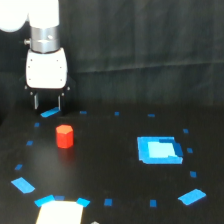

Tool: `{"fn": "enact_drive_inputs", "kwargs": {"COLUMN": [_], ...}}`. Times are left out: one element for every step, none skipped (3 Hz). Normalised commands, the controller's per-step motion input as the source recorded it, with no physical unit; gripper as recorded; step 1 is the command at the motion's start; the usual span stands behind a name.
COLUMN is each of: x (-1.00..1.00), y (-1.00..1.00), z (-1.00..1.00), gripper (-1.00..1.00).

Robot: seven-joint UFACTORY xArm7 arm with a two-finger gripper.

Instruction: Pick up the red object from the table

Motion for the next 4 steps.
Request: {"fn": "enact_drive_inputs", "kwargs": {"x": [0.46,0.43,1.0,0.98], "y": [-1.0,-1.0,-1.0,-0.81], "z": [-0.73,-0.76,-1.0,-1.0], "gripper": [0.61,0.3,-0.64,-0.73]}}
